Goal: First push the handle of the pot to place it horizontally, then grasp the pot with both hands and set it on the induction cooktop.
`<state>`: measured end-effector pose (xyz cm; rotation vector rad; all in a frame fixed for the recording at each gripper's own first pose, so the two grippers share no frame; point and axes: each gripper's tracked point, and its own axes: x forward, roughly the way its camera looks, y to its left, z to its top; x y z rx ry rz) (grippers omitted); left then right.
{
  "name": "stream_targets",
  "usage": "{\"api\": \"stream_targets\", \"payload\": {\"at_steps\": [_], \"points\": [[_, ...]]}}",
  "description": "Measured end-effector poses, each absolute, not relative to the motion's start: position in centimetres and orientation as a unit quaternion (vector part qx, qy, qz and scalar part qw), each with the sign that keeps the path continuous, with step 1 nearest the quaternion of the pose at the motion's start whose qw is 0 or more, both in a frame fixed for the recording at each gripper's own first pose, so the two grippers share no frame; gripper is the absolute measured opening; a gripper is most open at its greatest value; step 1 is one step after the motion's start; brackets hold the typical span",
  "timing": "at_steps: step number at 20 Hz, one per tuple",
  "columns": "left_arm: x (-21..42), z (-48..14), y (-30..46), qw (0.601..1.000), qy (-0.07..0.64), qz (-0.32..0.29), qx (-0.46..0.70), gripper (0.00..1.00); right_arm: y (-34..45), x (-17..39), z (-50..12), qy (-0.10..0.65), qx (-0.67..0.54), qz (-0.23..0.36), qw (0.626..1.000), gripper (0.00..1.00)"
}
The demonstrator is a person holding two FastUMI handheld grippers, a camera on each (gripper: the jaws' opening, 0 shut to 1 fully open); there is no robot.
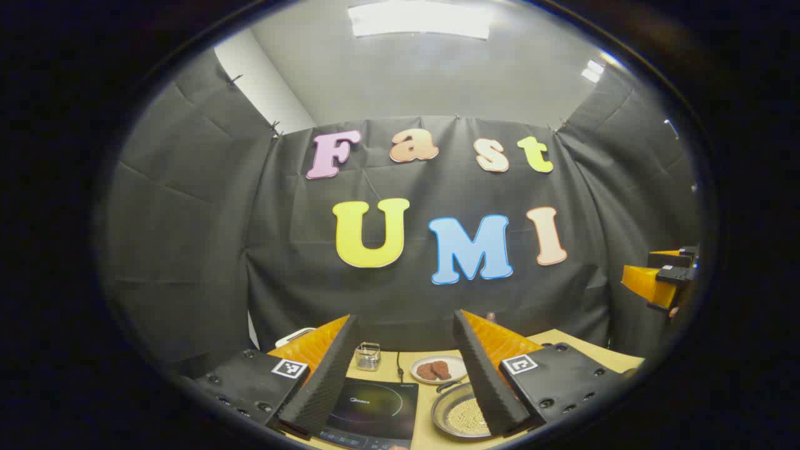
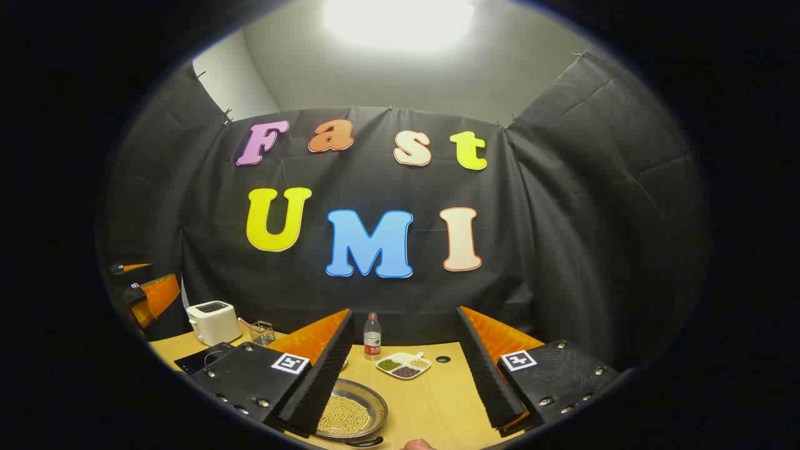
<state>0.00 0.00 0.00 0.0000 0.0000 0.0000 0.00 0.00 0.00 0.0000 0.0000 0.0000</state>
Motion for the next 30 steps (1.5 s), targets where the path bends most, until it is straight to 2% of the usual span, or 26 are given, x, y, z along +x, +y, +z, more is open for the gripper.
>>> {"api": "stream_targets", "payload": {"at_steps": [14,30], "points": [[-0.7,0.0,1.1,1.0,0.001,0.004,0.004,1.0,1.8,-0.3,-0.3,-0.001,-0.012,0.02,1.0,0.96],[-0.5,-0.1,0.9,1.0,-0.006,-0.007,0.004,1.0,2.0,-0.5,-0.8,0.007,-0.019,0.013,1.0,0.96]]}}
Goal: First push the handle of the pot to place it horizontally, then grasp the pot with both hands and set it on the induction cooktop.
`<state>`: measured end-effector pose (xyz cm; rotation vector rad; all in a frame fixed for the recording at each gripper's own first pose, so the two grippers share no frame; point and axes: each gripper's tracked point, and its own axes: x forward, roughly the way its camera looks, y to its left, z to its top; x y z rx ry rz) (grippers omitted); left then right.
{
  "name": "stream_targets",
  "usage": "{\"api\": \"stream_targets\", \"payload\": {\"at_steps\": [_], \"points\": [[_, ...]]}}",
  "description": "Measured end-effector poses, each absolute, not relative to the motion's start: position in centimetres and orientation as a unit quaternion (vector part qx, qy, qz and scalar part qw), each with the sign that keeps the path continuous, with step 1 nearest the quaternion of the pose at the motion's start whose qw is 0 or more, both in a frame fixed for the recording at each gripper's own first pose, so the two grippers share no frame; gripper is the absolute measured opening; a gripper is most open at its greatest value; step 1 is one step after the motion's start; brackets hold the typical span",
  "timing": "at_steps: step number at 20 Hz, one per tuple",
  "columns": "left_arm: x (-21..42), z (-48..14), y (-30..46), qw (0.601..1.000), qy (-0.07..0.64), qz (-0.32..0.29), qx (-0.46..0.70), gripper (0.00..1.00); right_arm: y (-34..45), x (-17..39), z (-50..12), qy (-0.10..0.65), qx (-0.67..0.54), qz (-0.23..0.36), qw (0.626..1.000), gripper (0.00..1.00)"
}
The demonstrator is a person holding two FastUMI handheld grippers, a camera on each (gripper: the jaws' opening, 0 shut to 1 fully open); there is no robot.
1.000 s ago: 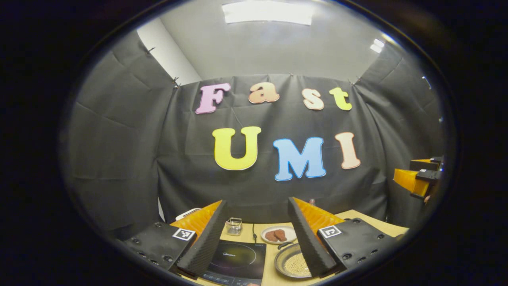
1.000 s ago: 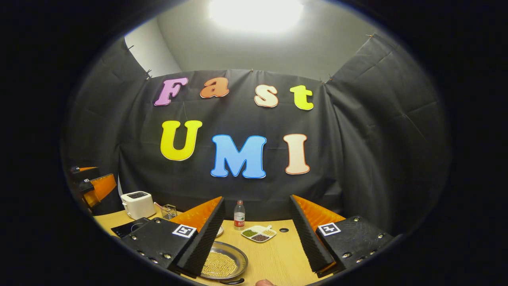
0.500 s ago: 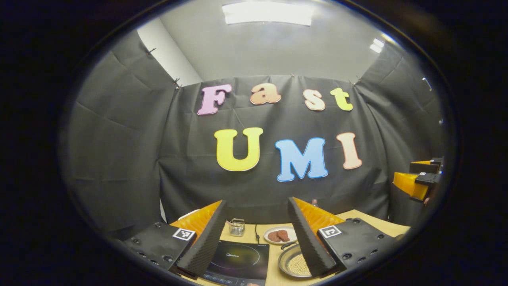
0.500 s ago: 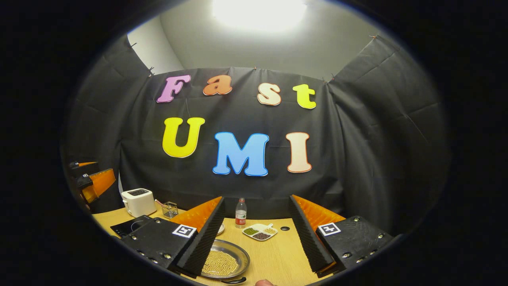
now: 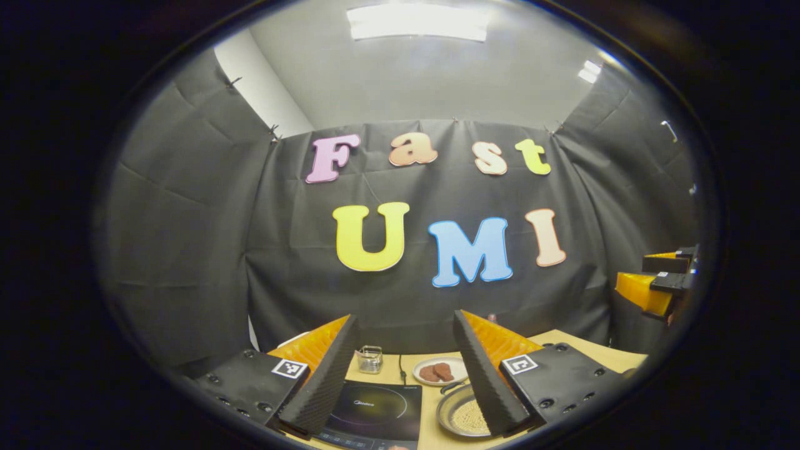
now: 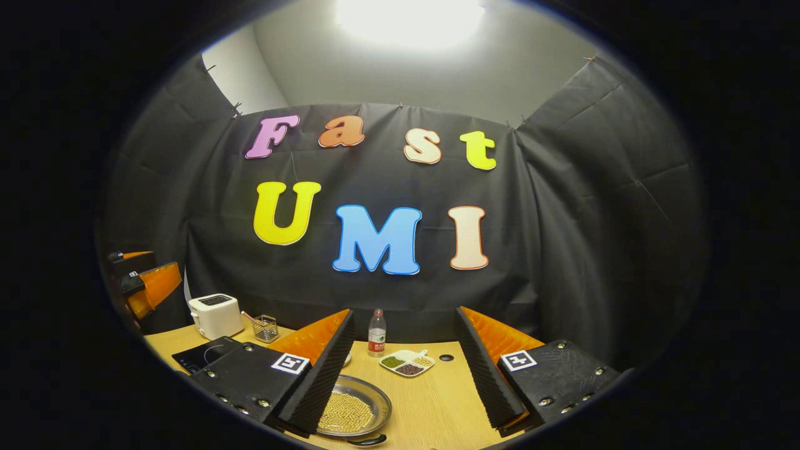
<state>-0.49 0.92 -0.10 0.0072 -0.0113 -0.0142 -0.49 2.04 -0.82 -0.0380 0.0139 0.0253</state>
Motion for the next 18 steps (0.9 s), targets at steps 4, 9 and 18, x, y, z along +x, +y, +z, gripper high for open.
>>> {"api": "stream_targets", "payload": {"at_steps": [4,9,18], "points": [[-0.8,-0.2,1.3,1.0,-0.005,-0.005,-0.001,1.0,2.6,-0.6,-0.8,0.007,-0.029,0.016,0.999,0.68],[-1.2,-0.4,2.2,1.0,-0.005,0.0,-0.004,0.97,3.1,-1.1,-0.4,0.0,-0.031,0.02,0.999,0.29],[-2.0,0.0,4.3,1.0,-0.01,0.006,-0.007,1.0,4.8,-1.4,-1.1,0.012,-0.012,0.03,0.999,0.01]]}}
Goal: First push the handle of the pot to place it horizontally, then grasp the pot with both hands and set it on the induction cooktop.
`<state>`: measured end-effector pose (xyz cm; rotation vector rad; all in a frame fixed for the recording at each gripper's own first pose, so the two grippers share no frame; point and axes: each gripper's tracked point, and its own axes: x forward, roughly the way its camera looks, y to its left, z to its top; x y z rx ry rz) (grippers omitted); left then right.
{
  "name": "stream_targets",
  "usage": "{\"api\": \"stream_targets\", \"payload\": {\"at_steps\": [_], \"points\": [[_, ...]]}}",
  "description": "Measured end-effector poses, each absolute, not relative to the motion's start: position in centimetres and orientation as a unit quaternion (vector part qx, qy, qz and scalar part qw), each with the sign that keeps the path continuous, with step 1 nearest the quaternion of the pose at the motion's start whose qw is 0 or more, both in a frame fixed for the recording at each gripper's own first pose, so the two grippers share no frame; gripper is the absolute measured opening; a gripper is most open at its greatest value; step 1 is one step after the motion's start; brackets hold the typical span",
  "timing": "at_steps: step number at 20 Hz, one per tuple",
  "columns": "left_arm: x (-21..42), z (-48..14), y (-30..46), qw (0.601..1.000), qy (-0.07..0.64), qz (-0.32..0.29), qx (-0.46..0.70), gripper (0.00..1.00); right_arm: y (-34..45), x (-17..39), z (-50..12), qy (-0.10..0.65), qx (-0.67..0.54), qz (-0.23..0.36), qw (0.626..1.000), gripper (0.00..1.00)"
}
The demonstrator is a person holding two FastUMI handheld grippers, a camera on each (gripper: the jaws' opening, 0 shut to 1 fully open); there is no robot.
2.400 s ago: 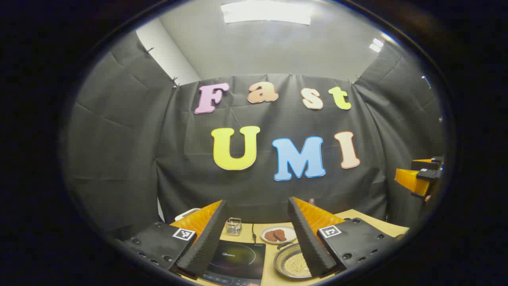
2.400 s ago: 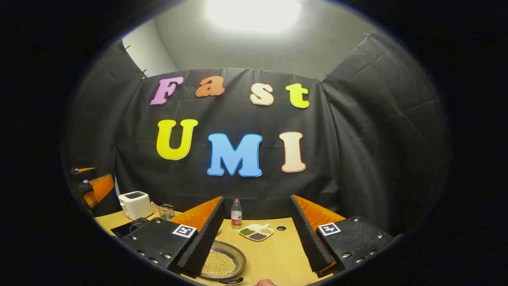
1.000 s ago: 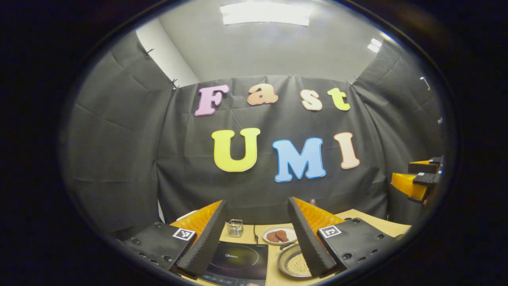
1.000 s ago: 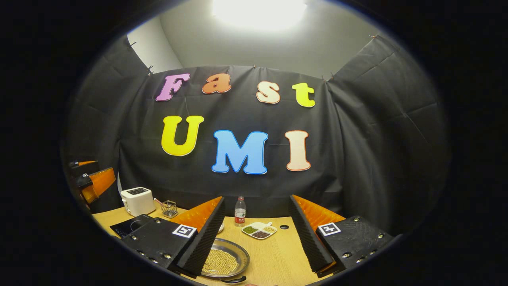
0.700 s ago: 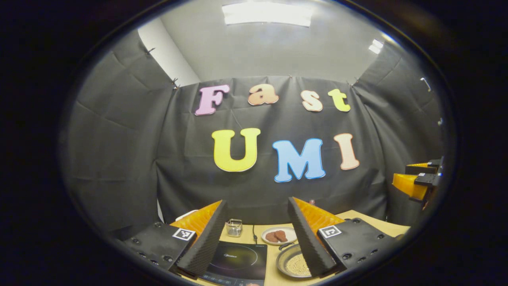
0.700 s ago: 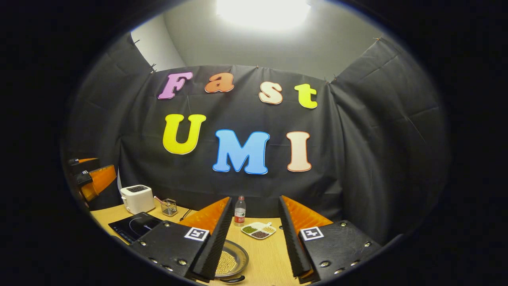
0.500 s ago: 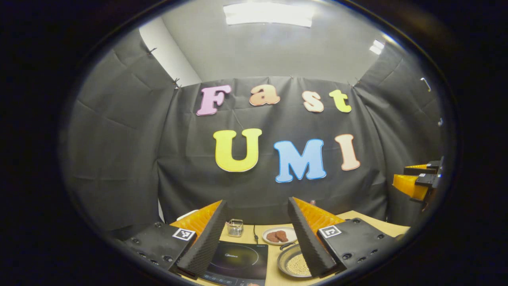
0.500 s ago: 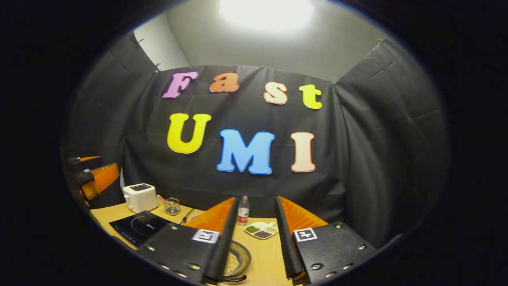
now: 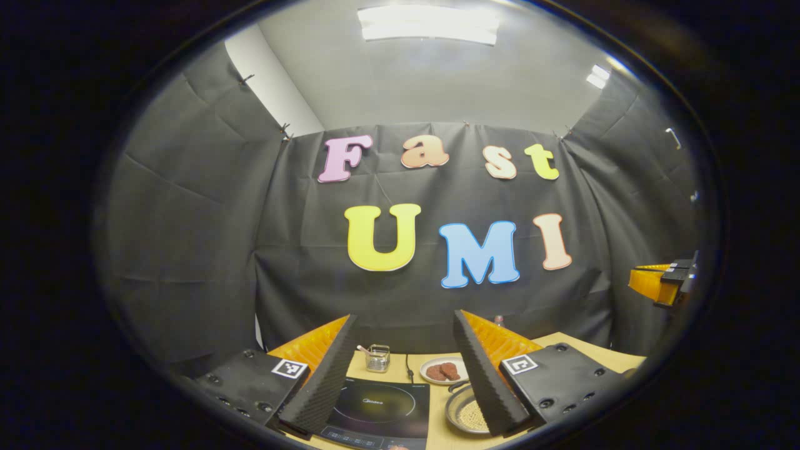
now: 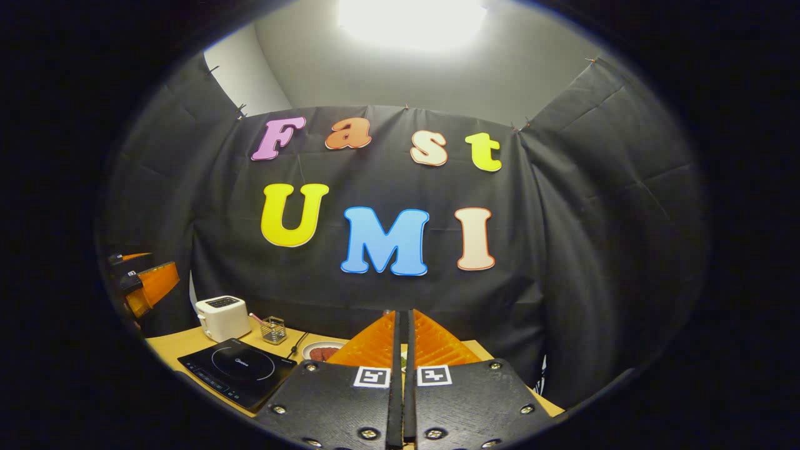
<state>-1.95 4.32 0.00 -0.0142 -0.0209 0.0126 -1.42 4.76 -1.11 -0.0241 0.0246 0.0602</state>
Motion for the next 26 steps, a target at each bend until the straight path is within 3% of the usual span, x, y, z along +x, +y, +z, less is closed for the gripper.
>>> {"api": "stream_targets", "payload": {"at_steps": [12,22,24,26], "points": [[-1.0,-1.7,8.5,1.0,-0.004,-0.013,-0.003,1.0,9.6,-1.4,-7.9,0.102,-0.02,0.082,0.991,0.01],[1.3,-3.1,8.0,0.999,0.013,0.039,-0.007,1.0,12.7,-2.0,-17.1,0.193,-0.079,0.222,0.952,0.01],[1.5,-3.0,7.4,0.999,0.014,0.05,-0.001,0.92,13.1,-2.4,-19.3,0.219,-0.088,0.253,0.938,0.01],[1.8,-3.1,6.6,0.998,0.016,0.058,0.0,0.92,13.2,-2.7,-21.2,0.243,-0.095,0.28,0.924,0.02]]}}
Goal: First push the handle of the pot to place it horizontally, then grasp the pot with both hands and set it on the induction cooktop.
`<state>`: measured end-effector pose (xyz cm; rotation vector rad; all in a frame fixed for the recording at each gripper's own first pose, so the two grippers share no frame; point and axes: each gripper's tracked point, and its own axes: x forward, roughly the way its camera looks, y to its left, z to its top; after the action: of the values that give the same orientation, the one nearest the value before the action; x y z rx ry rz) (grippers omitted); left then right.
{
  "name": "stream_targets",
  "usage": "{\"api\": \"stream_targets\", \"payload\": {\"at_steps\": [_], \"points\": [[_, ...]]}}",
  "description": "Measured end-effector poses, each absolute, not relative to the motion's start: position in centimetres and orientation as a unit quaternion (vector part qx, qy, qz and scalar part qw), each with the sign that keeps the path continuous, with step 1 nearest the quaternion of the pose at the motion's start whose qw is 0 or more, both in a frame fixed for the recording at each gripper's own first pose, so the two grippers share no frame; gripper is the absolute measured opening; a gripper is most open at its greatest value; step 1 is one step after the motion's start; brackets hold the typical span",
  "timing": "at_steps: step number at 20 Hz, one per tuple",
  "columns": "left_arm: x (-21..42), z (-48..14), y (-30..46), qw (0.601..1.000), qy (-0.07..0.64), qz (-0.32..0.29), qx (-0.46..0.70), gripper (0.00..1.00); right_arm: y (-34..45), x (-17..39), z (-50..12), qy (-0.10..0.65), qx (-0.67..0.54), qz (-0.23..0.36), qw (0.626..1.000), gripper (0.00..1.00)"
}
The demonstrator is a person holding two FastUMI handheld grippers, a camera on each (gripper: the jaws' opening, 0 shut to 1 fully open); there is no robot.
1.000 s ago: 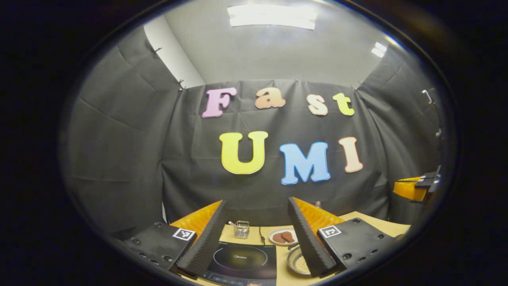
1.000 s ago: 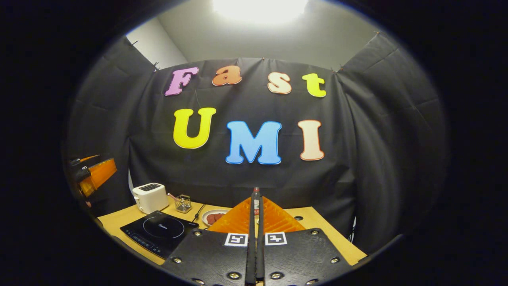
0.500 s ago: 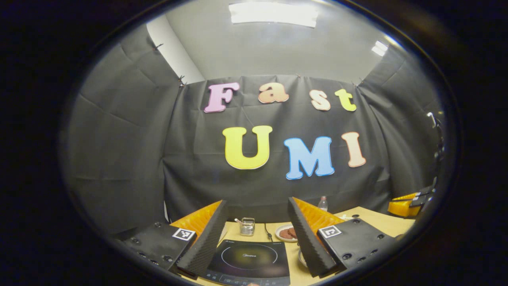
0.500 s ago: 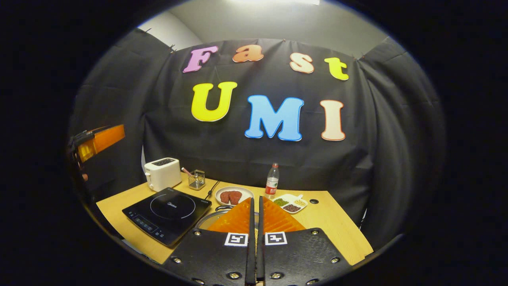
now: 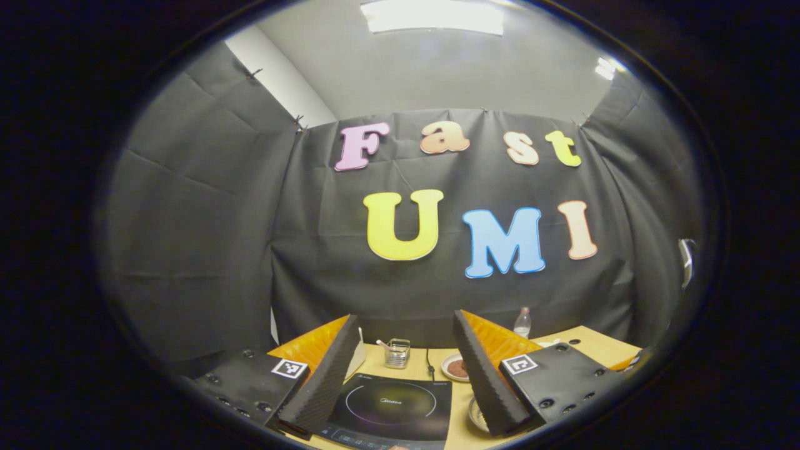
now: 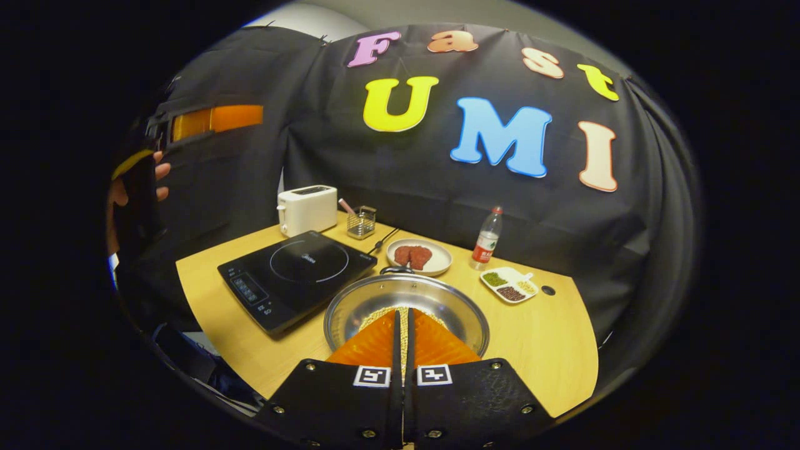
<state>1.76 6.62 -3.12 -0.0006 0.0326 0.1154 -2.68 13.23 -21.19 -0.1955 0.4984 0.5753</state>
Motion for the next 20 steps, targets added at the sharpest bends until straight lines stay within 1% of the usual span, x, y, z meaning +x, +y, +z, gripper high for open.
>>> {"api": "stream_targets", "payload": {"at_steps": [1,4,11,12,15,16,19,20], "points": [[1.7,-3.3,6.3,0.998,0.018,0.062,0.001,1.0,13.3,-2.9,-22.1,0.254,-0.099,0.293,0.916,0.02],[1.9,-3.5,5.6,0.997,0.023,0.071,0.005,1.0,13.6,-3.7,-24.2,0.282,-0.106,0.325,0.896,0.02],[2.2,-3.8,4.5,0.996,0.029,0.083,0.009,0.92,14.0,-6.7,-28.4,0.345,-0.121,0.39,0.845,0.01],[2.2,-4.0,4.5,0.996,0.031,0.085,0.01,0.94,14.2,-7.0,-28.8,0.353,-0.122,0.398,0.838,0.01],[2.0,-4.3,4.4,0.995,0.035,0.089,0.014,1.0,14.2,-8.2,-30.5,0.383,-0.123,0.413,0.817,0.02],[1.9,-4.3,4.4,0.995,0.036,0.09,0.016,1.0,14.1,-8.5,-31.2,0.394,-0.123,0.415,0.811,0.02],[1.8,-4.7,4.4,0.995,0.04,0.093,0.02,0.92,13.1,-8.9,-33.3,0.429,-0.135,0.406,0.795,0.02],[1.9,-4.8,4.4,0.995,0.041,0.093,0.02,0.97,13.1,-8.9,-33.5,0.437,-0.131,0.404,0.793,0.02]]}}
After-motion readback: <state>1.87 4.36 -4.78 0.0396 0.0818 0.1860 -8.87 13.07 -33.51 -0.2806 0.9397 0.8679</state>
